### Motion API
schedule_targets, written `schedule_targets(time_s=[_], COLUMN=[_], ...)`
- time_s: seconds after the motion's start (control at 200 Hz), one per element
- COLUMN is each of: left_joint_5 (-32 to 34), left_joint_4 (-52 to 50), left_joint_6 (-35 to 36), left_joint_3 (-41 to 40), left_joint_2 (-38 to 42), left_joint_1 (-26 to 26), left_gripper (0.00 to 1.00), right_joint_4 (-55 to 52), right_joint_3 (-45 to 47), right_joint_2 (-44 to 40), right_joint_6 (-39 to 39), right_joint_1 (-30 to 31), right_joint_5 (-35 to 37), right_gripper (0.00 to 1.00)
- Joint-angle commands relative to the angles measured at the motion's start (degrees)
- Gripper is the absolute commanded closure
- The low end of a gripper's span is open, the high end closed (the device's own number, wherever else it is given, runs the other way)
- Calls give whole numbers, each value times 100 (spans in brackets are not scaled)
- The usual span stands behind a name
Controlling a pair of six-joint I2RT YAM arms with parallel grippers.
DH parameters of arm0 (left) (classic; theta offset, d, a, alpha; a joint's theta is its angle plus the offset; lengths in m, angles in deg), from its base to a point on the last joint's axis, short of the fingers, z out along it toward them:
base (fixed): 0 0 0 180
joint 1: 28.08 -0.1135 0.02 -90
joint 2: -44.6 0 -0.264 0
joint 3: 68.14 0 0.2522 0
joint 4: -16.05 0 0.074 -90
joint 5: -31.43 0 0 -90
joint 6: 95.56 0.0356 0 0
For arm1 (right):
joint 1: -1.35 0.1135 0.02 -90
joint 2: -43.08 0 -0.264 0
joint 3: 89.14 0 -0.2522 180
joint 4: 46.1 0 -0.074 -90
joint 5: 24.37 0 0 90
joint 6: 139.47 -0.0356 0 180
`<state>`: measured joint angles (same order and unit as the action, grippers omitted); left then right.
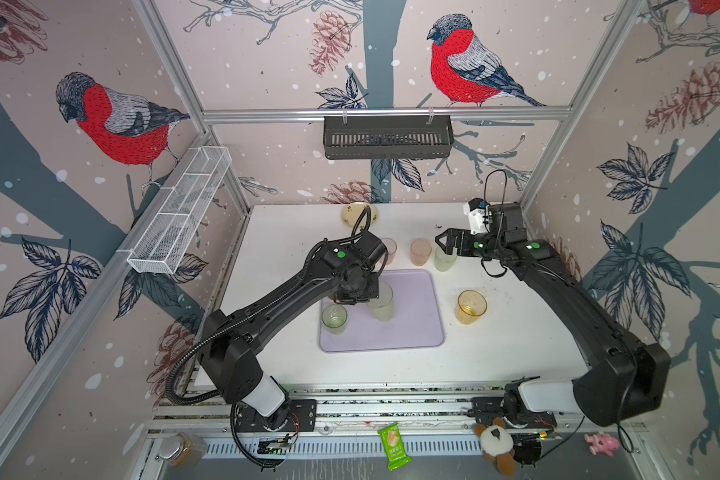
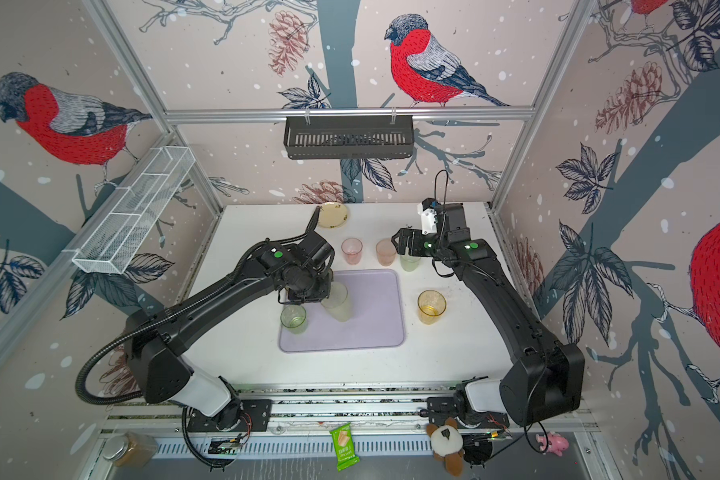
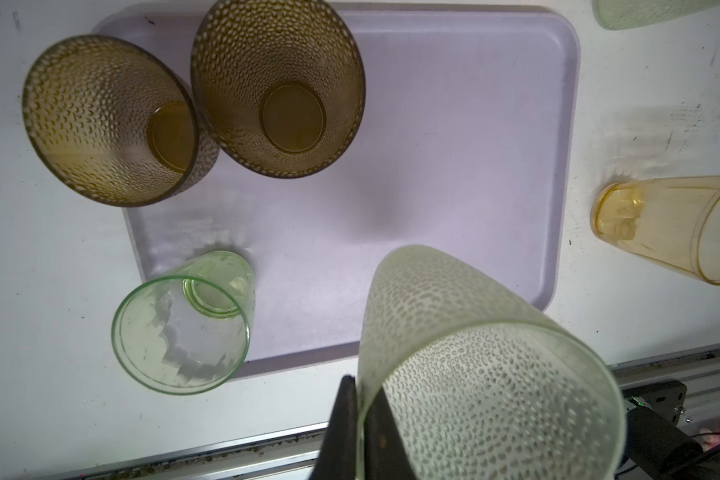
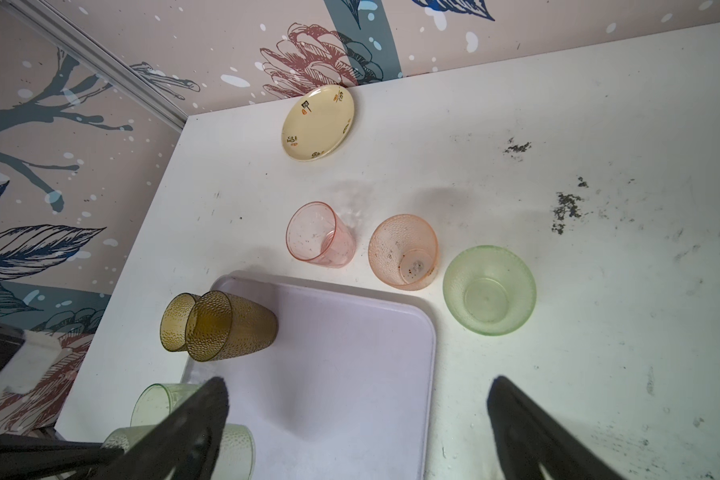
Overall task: Place the glasses into the tray
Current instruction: Place the glass on the tray.
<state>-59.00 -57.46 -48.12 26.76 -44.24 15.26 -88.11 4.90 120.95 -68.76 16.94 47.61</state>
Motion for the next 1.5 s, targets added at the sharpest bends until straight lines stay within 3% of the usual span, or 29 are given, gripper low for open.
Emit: schedule_targets(time_s=[0.0,0.635,1.496], left_joint_5=[6,818,996], left_joint_4=[261,77,-62], left_joint_6=[-208,-525,-481], left_joint_3=[-288,-646,-810], left_joint_2=[131,-356,-415], left_joint_1=[22,18,16], left_gripper=[100,100,100], right_joint_4=[46,2,3], right_joint_3=[-53,-118,-136], right_joint_2=[10,18,45], right_joint_6=[38,28,62], right_joint_1=[4,66,70], right_joint_5=[62,79,121], right_gripper=[2,2,2])
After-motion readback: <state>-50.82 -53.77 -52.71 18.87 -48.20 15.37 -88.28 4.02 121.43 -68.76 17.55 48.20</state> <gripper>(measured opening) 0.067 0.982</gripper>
